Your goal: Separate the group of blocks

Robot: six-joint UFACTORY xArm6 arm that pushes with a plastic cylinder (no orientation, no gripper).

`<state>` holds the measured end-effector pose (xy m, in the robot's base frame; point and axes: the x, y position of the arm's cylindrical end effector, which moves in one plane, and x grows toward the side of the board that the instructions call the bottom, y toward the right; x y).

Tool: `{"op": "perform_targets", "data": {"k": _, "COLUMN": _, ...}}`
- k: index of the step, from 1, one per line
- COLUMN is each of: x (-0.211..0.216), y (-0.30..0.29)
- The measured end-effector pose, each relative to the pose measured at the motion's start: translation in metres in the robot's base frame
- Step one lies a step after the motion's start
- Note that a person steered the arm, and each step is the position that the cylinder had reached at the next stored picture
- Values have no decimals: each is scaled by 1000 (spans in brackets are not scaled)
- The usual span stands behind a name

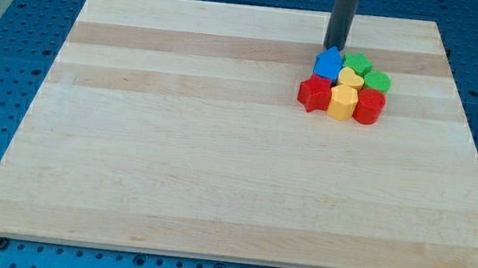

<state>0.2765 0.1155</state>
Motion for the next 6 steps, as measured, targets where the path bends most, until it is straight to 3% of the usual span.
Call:
{"op": "perform_targets", "data": {"k": 2, "x": 26, "y": 1}}
{"op": "perform_targets", "data": {"k": 6, "x": -14, "y": 67}}
